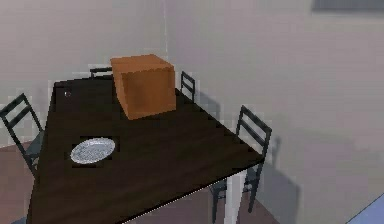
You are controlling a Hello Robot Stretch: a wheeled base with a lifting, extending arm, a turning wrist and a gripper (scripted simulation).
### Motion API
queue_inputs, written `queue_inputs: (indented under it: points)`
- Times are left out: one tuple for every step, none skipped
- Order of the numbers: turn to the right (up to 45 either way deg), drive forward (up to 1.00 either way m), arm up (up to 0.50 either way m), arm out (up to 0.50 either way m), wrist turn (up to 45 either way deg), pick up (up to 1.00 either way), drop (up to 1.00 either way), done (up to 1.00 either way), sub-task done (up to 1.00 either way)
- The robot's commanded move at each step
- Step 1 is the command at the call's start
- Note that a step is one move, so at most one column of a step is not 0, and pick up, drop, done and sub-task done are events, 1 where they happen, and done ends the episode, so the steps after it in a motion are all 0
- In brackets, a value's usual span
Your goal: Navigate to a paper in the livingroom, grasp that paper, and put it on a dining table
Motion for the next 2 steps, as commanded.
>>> queue_inputs:
  points:
    - [0.0, 0.0, 0.5, 0.0, 0.0, 0.0, 0.0, 0.0, 0.0]
    - [0.0, 0.0, 0.38, 0.0, 0.0, 0.0, 0.0, 0.0, 0.0]
